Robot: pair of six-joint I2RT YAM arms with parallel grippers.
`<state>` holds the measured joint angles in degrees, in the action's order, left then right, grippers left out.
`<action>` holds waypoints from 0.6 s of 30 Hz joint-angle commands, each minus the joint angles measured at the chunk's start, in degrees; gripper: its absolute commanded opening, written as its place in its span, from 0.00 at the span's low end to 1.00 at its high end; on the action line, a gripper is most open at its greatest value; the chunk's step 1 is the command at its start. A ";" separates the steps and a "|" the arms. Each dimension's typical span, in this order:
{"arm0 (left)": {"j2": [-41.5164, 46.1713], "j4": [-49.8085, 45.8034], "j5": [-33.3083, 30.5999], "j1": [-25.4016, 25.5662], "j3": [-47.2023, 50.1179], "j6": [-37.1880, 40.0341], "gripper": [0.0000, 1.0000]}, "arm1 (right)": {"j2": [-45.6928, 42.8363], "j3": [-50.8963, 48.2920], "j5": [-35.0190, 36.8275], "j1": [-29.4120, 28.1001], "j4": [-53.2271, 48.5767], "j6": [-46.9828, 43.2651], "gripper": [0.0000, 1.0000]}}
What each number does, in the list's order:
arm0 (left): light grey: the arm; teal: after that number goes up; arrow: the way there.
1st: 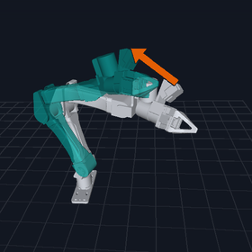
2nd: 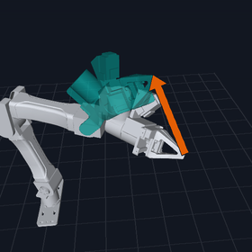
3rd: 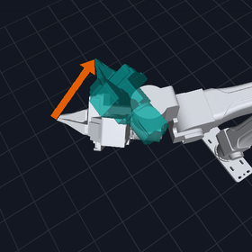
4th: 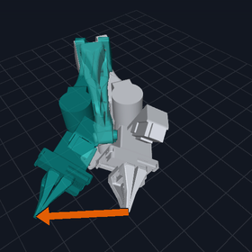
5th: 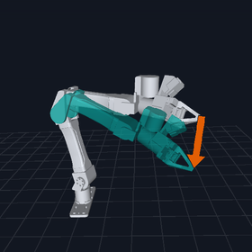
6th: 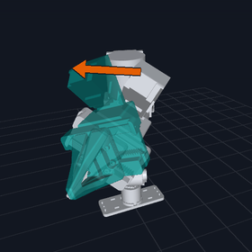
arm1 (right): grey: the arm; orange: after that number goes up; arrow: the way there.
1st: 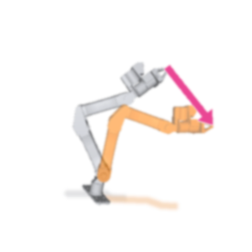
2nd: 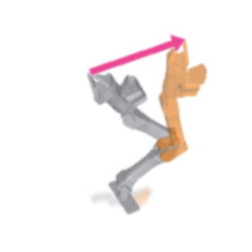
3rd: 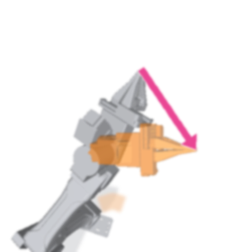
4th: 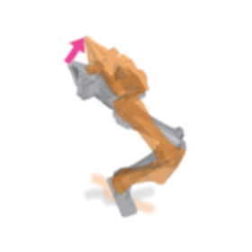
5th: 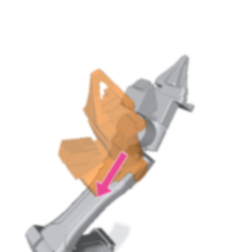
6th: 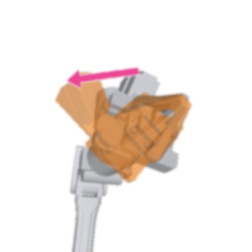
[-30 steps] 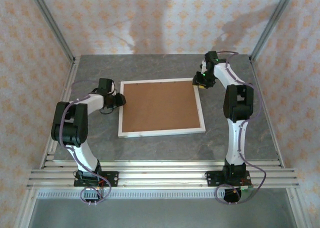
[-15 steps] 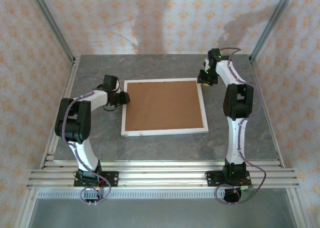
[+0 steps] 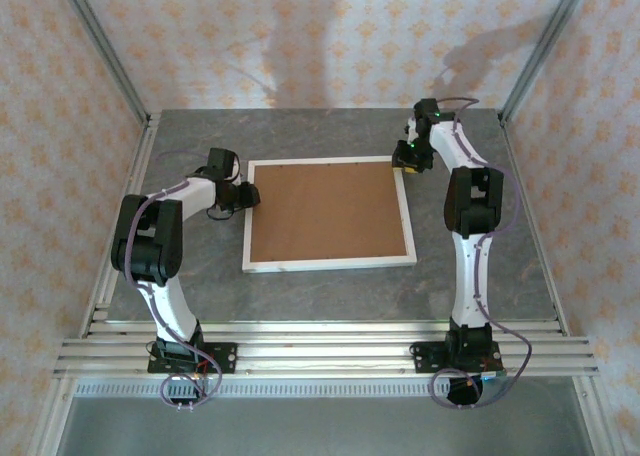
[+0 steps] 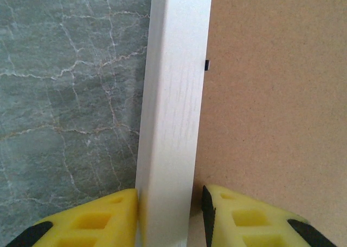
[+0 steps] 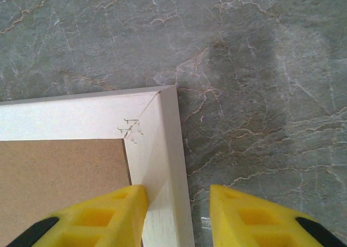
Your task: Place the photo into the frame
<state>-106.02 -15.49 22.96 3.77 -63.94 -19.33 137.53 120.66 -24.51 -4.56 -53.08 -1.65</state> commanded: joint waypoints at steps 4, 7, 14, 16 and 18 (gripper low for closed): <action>-2.85 -4.54 -0.61 2.02 -0.83 1.29 0.35 | 1.76 -4.15 0.31 -2.77 -3.43 -1.25 0.39; -2.97 -4.51 -0.83 2.26 -1.01 0.93 0.35 | 2.37 -4.19 0.58 -3.63 -4.10 -1.16 0.39; -3.02 -4.33 -0.20 2.98 -1.21 0.61 0.35 | 3.35 -2.66 1.79 -4.76 -5.68 -0.07 0.39; -4.87 -4.13 -0.20 3.15 -1.10 0.58 0.35 | 3.72 -2.09 2.16 -5.17 -6.18 0.05 0.41; -5.11 -3.97 0.11 3.24 -1.26 0.30 0.35 | 4.22 -1.03 3.04 -5.87 -7.16 0.30 0.49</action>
<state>-107.02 -17.17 21.61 4.69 -65.56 -19.38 137.45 120.14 -21.02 -6.48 -52.88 -1.48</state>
